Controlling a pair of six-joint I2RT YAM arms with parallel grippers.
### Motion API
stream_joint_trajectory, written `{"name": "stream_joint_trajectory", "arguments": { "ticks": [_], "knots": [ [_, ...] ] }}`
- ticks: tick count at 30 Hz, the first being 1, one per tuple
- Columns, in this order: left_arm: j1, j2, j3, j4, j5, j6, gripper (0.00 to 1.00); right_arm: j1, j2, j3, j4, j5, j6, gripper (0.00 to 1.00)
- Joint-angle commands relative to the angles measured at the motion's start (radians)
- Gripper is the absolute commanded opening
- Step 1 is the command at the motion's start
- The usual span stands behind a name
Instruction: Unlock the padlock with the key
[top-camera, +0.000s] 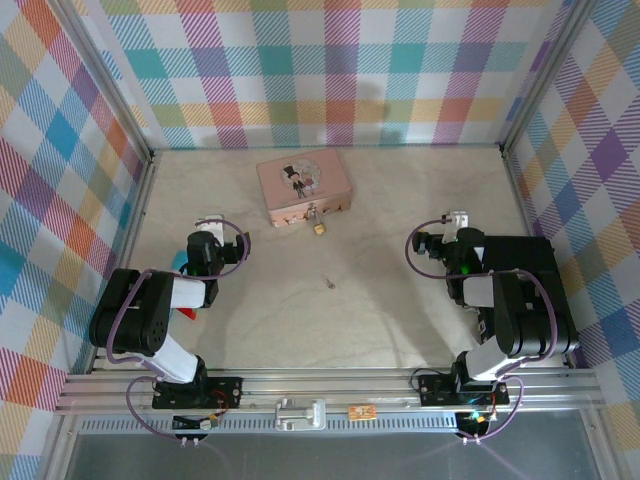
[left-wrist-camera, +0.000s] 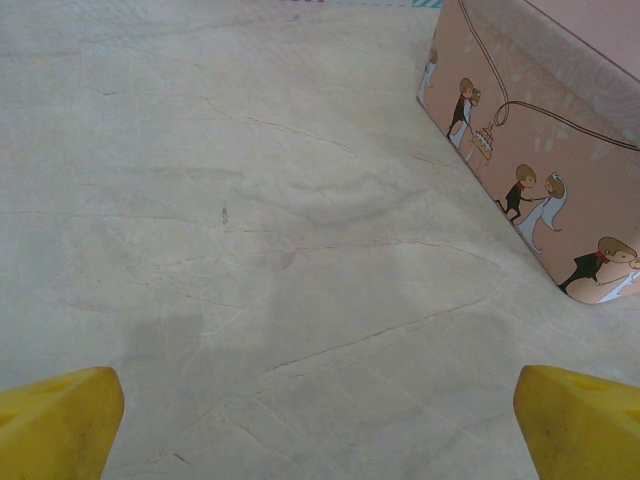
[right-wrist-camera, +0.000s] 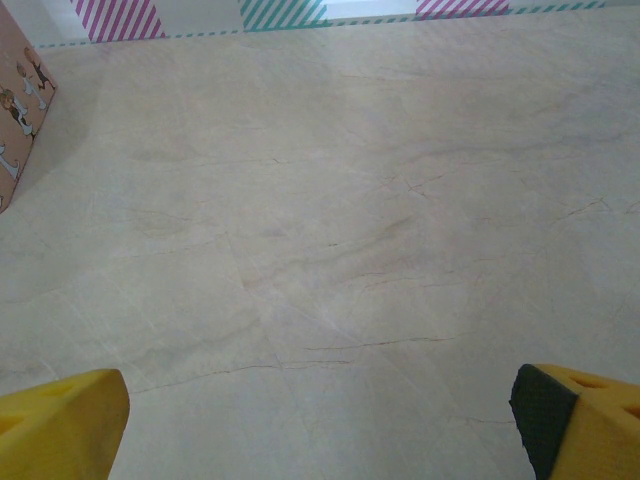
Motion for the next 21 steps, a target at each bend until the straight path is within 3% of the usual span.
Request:
{"name": "stream_joint_trajectory", "arguments": {
  "ticks": [1,11,14,15,17,19,21],
  "knots": [
    [0.017,0.004,0.004,0.02,0.005,-0.006,1.0,-0.008,0.006,0.015,0.014,-0.016,0.0,0.99],
    [0.017,0.004,0.004,0.021,0.005,-0.006,0.98,-0.007,0.005,0.013,0.018,-0.016,-0.001,0.99],
    [0.017,0.004,0.004,0.021,0.005,-0.006,0.81,-0.008,0.005,0.013,0.018,-0.015,-0.001,0.99],
    [0.016,0.004,0.004,0.021,0.005,-0.005,0.81,-0.007,0.005,0.012,0.019,-0.015,-0.001,0.99],
    [0.017,0.004,0.004,0.021,0.005,-0.006,0.86,-0.006,-0.004,0.014,0.01,0.015,0.009,0.99],
    [0.016,0.002,0.0,0.027,-0.003,-0.005,1.0,-0.004,-0.039,0.027,-0.041,0.04,0.017,0.99],
    [0.015,-0.017,0.015,-0.012,-0.036,-0.018,1.0,0.007,-0.088,0.046,-0.118,0.065,0.012,0.99]
  ]
}}
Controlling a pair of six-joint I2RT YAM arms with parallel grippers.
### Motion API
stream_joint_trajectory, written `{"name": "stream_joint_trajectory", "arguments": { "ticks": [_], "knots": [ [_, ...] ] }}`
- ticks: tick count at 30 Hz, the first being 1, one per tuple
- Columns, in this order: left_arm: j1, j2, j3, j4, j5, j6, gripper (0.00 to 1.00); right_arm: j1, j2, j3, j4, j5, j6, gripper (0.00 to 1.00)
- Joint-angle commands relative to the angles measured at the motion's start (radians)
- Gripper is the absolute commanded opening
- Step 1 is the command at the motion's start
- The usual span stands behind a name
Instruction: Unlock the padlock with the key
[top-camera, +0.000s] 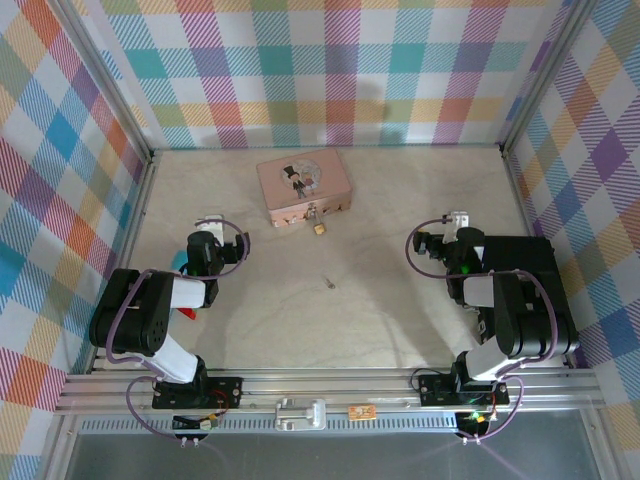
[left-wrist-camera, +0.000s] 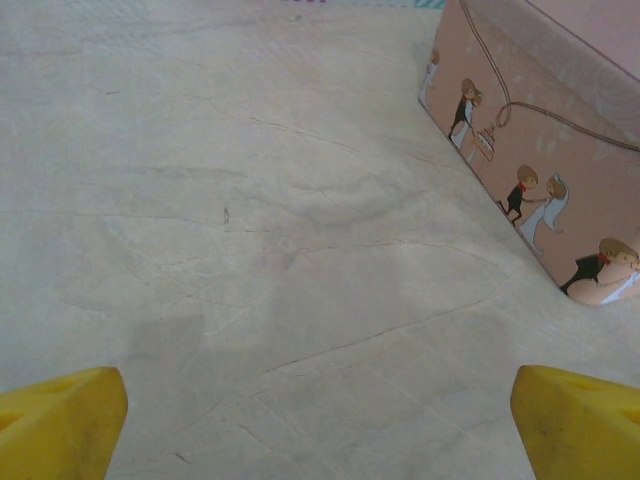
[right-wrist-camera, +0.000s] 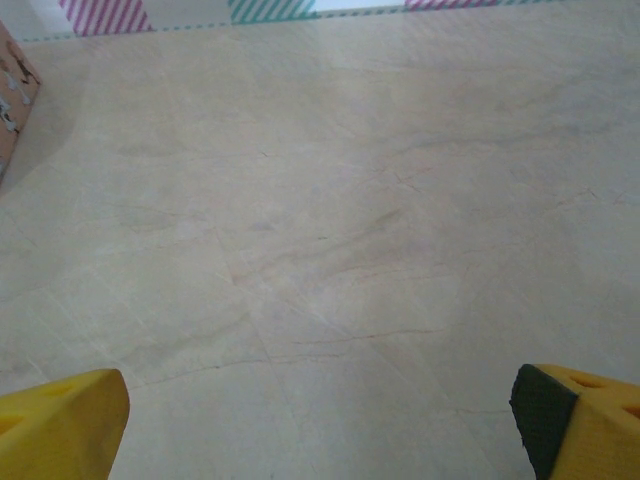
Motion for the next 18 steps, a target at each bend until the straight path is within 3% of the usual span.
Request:
{"name": "stream_joint_trajectory", "arguments": {
  "ticks": [1,6,10,13,18],
  "knots": [
    [0.015,-0.033,0.027,-0.045,-0.037,-0.016,1.0,0.015,-0.094,0.052,-0.107,0.055,0.004,0.99],
    [-0.012,-0.149,0.15,-0.349,-0.088,-0.009,1.0,0.099,-0.202,0.129,-0.359,0.163,0.019,0.99],
    [-0.031,-0.24,0.248,-0.565,-0.095,-0.157,1.0,0.203,-0.279,0.255,-0.655,0.136,0.113,1.0],
    [-0.04,-0.282,0.276,-0.638,-0.018,-0.31,1.0,0.287,-0.286,0.351,-0.865,0.065,0.186,0.96],
    [-0.085,-0.3,0.249,-0.618,0.172,-0.555,1.0,0.419,-0.222,0.488,-1.115,-0.093,0.275,0.78]
  ]
}}
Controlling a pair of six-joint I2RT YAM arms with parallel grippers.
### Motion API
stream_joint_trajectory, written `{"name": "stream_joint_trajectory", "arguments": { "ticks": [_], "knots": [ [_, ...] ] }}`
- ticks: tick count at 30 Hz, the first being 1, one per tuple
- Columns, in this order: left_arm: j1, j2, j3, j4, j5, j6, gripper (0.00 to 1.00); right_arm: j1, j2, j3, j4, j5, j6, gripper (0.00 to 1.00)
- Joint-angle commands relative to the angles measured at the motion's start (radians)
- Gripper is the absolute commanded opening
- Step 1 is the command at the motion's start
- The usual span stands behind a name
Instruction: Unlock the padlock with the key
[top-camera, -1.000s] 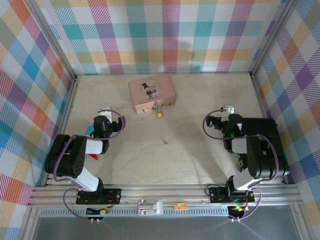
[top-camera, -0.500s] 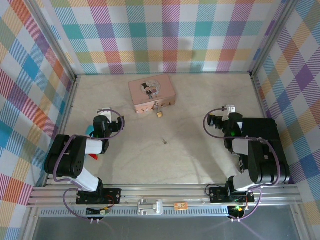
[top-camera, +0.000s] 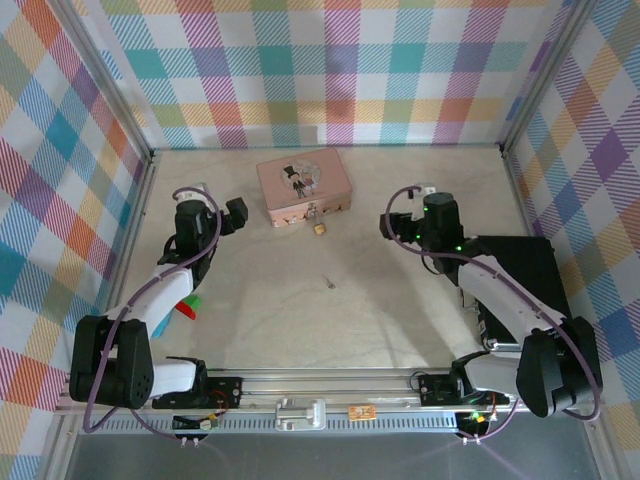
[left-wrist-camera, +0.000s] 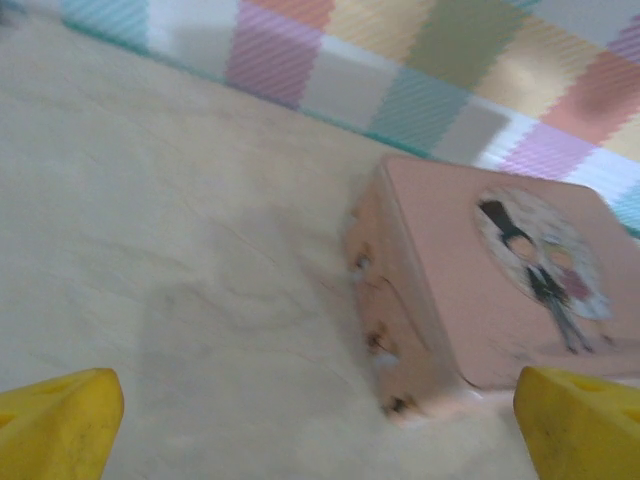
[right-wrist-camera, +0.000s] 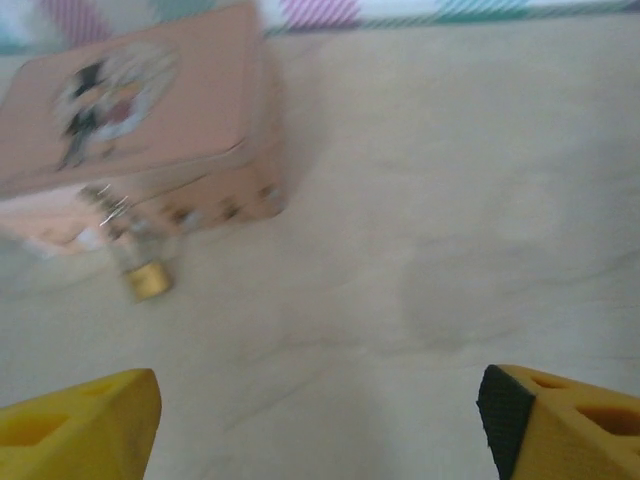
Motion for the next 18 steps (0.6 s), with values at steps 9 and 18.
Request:
{"name": "stream_joint_trajectory", "arguments": {
  "ticks": [9,18],
  "knots": [
    [-0.165,-0.014,-0.125,0.024,0.068,-0.366,1.0,0.373,0.323,0.242,-0.428,-0.057,0.211,0.57],
    [-0.164,-0.028,-0.151,0.015,0.021,-0.379,1.0,0.454,0.569,0.4,-0.475,0.025,0.245,0.43]
  ]
}}
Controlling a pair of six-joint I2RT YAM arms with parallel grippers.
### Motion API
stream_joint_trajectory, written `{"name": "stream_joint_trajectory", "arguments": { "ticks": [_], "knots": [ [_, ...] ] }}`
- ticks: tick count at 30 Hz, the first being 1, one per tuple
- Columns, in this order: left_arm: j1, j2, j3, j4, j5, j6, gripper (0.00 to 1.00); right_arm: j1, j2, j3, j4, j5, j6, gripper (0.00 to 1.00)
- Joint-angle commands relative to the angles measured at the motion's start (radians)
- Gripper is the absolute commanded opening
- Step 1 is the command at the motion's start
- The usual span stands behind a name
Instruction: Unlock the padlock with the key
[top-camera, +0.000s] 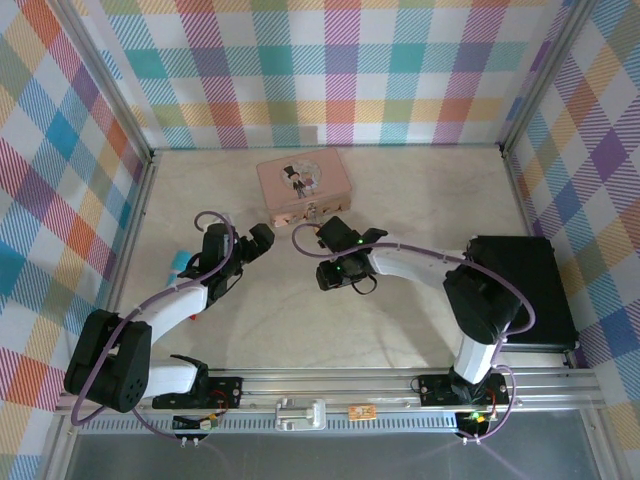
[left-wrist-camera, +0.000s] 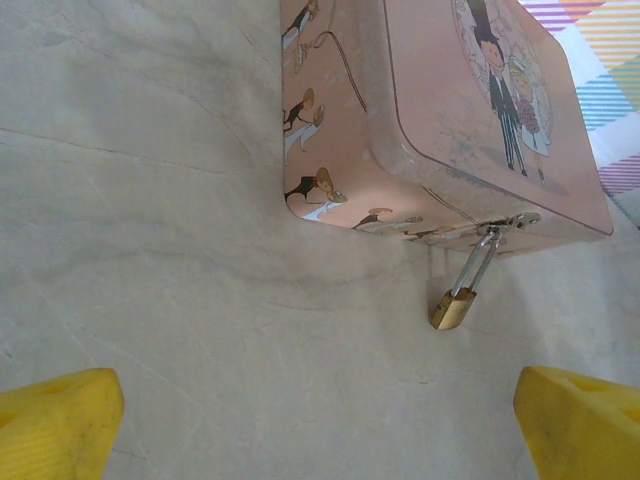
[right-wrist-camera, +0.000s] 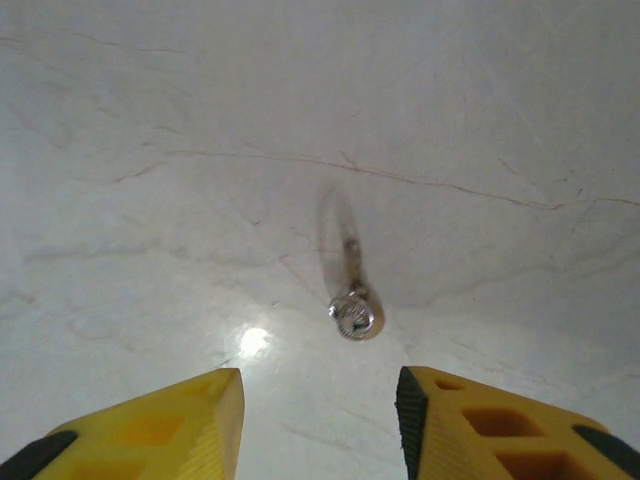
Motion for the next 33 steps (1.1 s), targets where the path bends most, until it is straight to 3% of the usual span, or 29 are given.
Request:
{"name": "stream_joint_trajectory", "arguments": {
  "ticks": [1,14,19,28,33],
  "knots": [
    [0.003,-0.031,-0.011,0.026,-0.02,-0.014,1.0,0.009,0.045,0.046,-0.045,0.047,0.037,0.43],
    [0.003,-0.044,-0.002,0.014,-0.021,0.007,1.0,0.023,0.146,0.047,0.011,0.061,0.086,0.38],
    [0.002,-0.033,0.0,0.019,-0.006,-0.006,1.0,0.024,0.161,0.023,0.037,0.066,0.109,0.31],
    [-0.006,-0.058,0.006,0.038,0.049,-0.069,1.0,0.014,0.092,-0.045,0.096,0.096,0.039,0.0],
    [-0.056,-0.068,0.01,0.055,0.052,-0.125,1.0,-0.032,0.007,-0.101,0.172,0.039,-0.026,0.0]
  ]
}}
